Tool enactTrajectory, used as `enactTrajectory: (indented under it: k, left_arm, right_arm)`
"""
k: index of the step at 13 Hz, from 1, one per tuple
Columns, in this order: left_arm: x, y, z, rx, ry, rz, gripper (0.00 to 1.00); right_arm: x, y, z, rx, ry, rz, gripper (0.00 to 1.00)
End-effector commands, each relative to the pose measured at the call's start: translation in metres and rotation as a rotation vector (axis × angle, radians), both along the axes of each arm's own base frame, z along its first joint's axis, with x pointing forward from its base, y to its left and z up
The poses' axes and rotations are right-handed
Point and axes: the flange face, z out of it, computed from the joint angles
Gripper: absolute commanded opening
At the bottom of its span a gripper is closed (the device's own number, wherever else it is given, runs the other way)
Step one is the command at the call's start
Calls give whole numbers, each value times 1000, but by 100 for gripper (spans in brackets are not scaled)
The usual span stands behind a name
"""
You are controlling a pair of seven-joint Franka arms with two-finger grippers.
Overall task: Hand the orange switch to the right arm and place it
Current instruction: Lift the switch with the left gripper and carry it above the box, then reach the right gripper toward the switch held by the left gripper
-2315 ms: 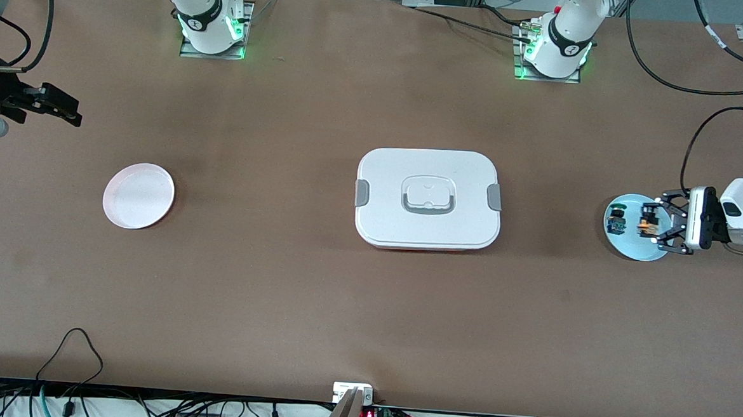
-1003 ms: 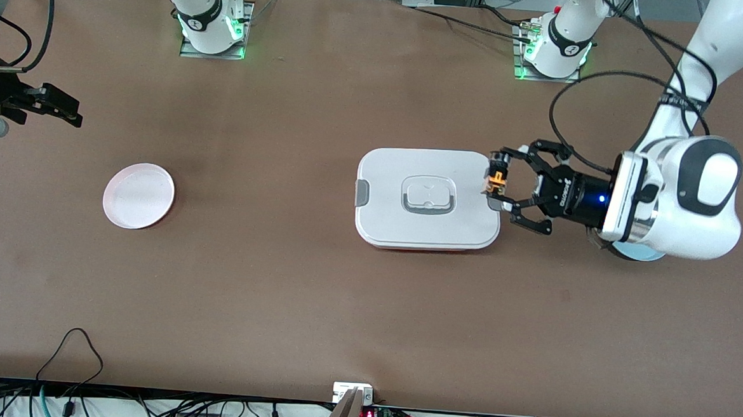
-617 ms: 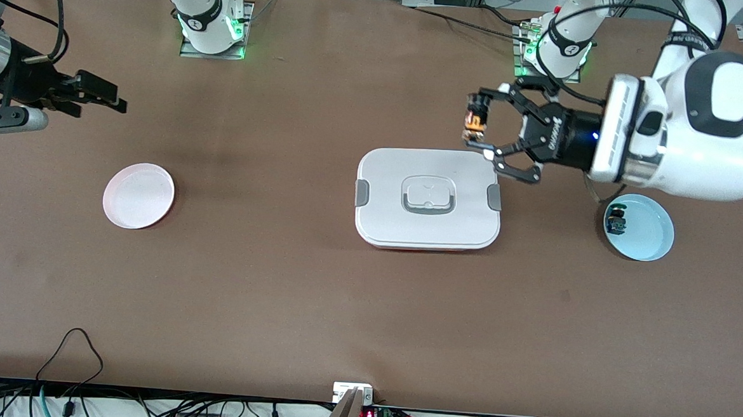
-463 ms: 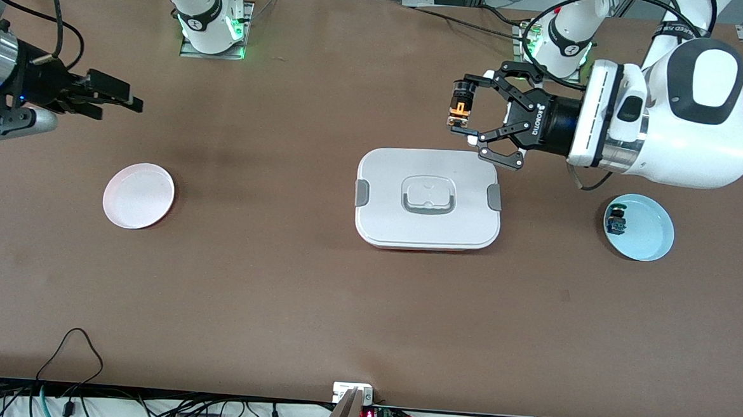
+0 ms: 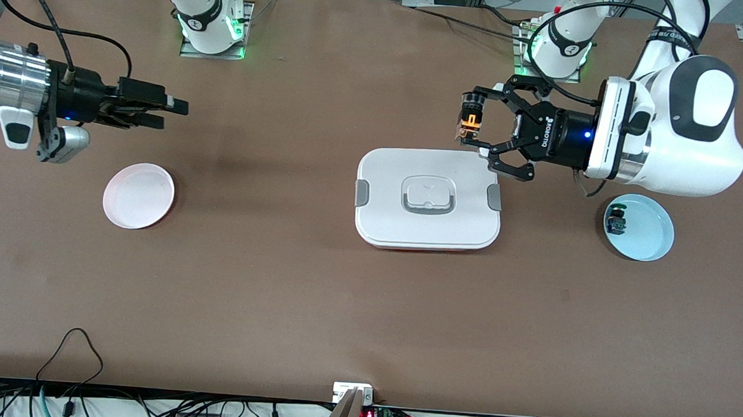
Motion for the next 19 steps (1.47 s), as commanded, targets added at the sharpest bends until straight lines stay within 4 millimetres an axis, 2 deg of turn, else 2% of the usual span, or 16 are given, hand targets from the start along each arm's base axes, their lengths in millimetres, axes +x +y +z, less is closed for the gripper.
enactTrajectory:
  k: [1, 3, 5, 8, 10, 12, 13, 19]
  left_arm:
    - [-6, 0, 5, -29, -25, 8, 0]
    - [-6, 0, 4, -29, -24, 8, 0]
    - [-5, 2, 5, -30, -25, 10, 0]
    - [-5, 8, 6, -38, -27, 4, 0]
    - [-6, 9, 6, -41, -25, -2, 0]
    - [-6, 8, 6, -41, -25, -3, 0]
    - [-6, 8, 6, -41, -25, -3, 0]
    - [-6, 9, 7, -41, -27, -2, 0]
  right_arm:
    - [7, 23, -6, 171, 41, -22, 100]
    - [7, 47, -16, 288, 83, -44, 100]
    - [8, 73, -13, 345, 76, -74, 100]
    - [11, 126, -16, 509, 119, -108, 100]
    - [11, 157, -21, 550, 122, -151, 100]
    - [6, 199, -24, 649, 163, -190, 100]
    - [7, 211, -22, 675, 158, -244, 100]
    - [-32, 306, -17, 677, 130, -335, 100]
